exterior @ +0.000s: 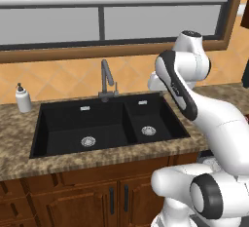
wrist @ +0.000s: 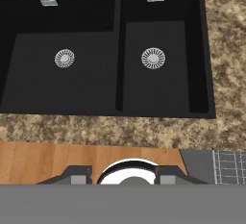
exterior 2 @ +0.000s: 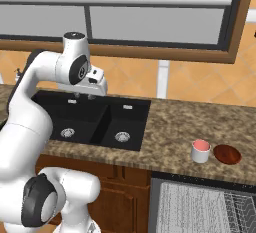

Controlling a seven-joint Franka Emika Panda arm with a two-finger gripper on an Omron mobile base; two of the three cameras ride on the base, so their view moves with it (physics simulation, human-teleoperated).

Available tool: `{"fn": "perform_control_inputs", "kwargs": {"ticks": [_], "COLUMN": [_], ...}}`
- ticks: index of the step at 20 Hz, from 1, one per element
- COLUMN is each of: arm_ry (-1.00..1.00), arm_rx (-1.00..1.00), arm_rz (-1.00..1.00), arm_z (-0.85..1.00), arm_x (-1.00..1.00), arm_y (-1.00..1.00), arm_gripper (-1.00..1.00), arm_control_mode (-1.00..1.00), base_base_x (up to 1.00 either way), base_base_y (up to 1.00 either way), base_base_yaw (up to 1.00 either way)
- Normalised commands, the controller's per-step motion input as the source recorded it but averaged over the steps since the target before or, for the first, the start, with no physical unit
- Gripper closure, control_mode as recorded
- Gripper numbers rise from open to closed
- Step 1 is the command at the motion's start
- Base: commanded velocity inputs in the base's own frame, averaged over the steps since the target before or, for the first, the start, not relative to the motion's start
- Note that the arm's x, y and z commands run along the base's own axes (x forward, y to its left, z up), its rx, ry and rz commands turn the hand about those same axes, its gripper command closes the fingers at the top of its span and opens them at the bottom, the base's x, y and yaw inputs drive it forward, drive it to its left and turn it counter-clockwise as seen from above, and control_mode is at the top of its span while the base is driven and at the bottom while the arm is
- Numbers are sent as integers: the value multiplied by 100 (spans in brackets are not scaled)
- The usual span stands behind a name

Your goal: Pick up the cup and bowl from the counter, place them in the dishwasher, and close the dishwasher door.

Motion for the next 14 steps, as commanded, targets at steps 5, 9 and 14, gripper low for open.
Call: {"fn": "perform_control_inputs", "kwargs": {"ticks": [5, 9, 14], "arm_ry": [-3, -3, -1], "arm_rx": [2, 5, 0], "arm_rz": [-7, -16, -10], "arm_z": [0, -1, -17], "arm_x": [-43, -93, -84], "arm_y": [-21, -58, -83], "arm_gripper": [-100, -100, -100], "arm_control_mode": [-100, -100, -100], "base_base_x": [0, 0, 0], "base_base_y": [0, 0, 0], "base_base_yaw": [0, 0, 0]}}
